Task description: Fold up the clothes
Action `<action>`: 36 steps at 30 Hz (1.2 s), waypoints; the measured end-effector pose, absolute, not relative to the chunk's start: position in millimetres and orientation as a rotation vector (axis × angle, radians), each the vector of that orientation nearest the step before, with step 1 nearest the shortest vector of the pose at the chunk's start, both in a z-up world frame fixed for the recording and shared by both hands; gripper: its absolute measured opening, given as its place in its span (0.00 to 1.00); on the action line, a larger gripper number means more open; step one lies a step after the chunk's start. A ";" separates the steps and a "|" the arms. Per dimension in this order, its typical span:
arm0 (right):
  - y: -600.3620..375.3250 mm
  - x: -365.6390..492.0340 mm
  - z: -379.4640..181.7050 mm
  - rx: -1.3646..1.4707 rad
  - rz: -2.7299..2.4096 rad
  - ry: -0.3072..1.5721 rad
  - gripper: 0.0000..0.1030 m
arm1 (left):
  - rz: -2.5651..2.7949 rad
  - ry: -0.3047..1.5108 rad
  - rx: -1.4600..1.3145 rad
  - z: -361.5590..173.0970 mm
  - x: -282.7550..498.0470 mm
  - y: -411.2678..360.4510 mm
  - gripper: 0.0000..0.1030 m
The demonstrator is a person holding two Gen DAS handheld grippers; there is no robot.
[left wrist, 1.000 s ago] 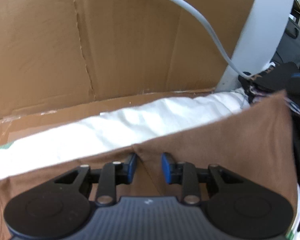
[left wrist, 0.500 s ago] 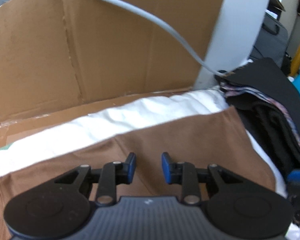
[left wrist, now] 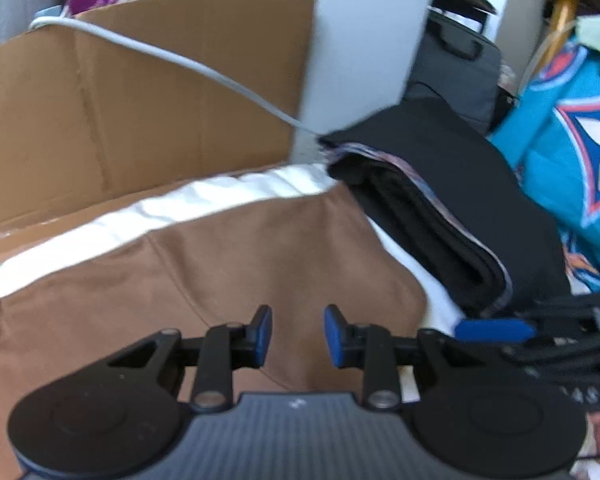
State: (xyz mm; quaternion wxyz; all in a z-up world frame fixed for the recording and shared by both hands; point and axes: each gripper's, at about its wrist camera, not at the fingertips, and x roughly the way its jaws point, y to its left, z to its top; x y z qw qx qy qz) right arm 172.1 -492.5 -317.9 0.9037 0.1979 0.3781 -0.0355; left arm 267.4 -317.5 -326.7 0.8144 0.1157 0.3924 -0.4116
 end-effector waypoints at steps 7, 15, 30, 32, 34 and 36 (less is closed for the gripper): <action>-503.2 175.5 -352.3 0.724 -0.047 0.772 0.47 | -0.851 0.877 0.250 -345.3 253.6 -300.4 0.32; -494.4 185.1 -386.0 0.942 0.044 0.775 0.53 | -0.840 0.925 0.197 -359.0 259.4 -276.9 0.32; -496.4 198.9 -392.1 1.035 -0.071 0.578 0.48 | -0.820 0.931 0.180 -373.0 251.6 -278.3 0.31; -496.0 195.0 -384.9 1.002 -0.091 0.548 0.48 | -0.818 0.932 0.178 -372.7 251.9 -278.8 0.31; -494.2 190.0 -376.3 0.962 -0.105 0.528 0.44 | -0.817 0.934 0.176 -371.9 252.3 -279.3 0.31; -493.9 185.4 -368.6 0.921 -0.119 0.516 0.39 | -0.817 0.936 0.175 -371.0 252.7 -279.8 0.31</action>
